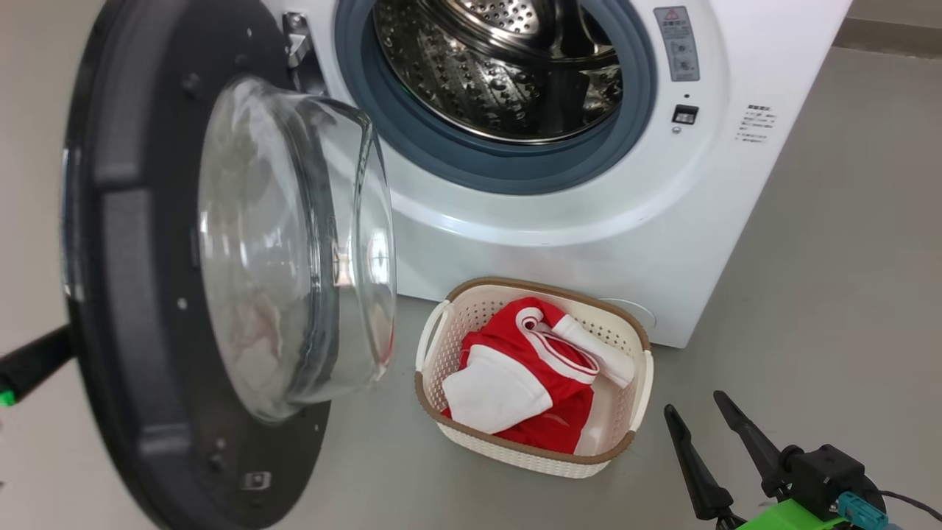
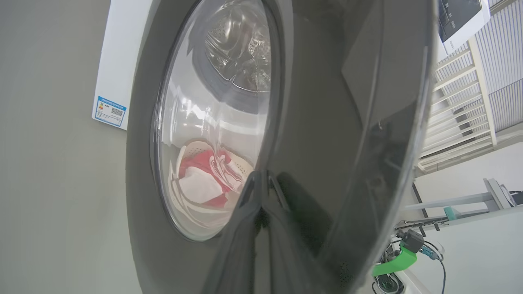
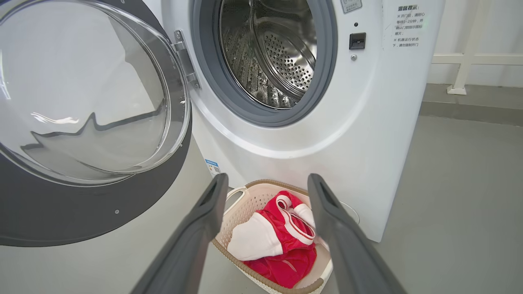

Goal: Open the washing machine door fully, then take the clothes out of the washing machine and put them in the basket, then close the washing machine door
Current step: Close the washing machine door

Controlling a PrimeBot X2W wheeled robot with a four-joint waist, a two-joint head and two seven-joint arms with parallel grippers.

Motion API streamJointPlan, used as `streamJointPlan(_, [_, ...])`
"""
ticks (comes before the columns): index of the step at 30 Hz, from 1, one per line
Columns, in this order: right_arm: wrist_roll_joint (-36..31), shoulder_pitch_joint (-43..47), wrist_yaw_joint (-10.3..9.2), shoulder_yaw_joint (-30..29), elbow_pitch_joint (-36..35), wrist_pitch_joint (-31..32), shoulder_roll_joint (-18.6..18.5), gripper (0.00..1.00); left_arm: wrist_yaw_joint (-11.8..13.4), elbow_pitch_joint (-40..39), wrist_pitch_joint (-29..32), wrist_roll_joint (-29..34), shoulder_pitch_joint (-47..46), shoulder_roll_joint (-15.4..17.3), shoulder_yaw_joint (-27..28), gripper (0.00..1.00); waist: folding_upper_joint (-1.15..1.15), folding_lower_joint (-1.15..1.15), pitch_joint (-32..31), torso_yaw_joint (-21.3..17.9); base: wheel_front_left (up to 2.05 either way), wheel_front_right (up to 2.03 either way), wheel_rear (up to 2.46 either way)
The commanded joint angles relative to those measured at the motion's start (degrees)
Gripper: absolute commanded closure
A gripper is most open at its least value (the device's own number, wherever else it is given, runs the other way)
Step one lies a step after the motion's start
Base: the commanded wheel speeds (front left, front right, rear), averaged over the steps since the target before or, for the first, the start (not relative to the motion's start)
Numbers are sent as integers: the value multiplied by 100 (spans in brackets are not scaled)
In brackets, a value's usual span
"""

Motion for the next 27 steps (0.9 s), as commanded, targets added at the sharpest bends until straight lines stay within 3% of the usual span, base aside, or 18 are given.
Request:
streamJointPlan(1, [-33,13,28,127,-117,-37,-17,0,-38,-277,14,-100,-158,302,141,100,0,0,-26,-51,0,0,0])
streamJointPlan(11, [-14,33,28,102,-120,-37,16,0,-38,-857,-154,-178,-462,148,-585,100,0,0,-46,-255,0,0,0])
streamJointPlan(19, [-24,57,28,70,-127,-37,27,0,-38,-1201,-645,0,-728,-126,-1230,100,0,0,-21,-411,0,0,0])
streamJointPlan(27, [-18,74,28,51,-126,-37,23,0,-38,-1126,-1203,43,-662,-8,-1425,100,0,0,-66,-448,0,0,0])
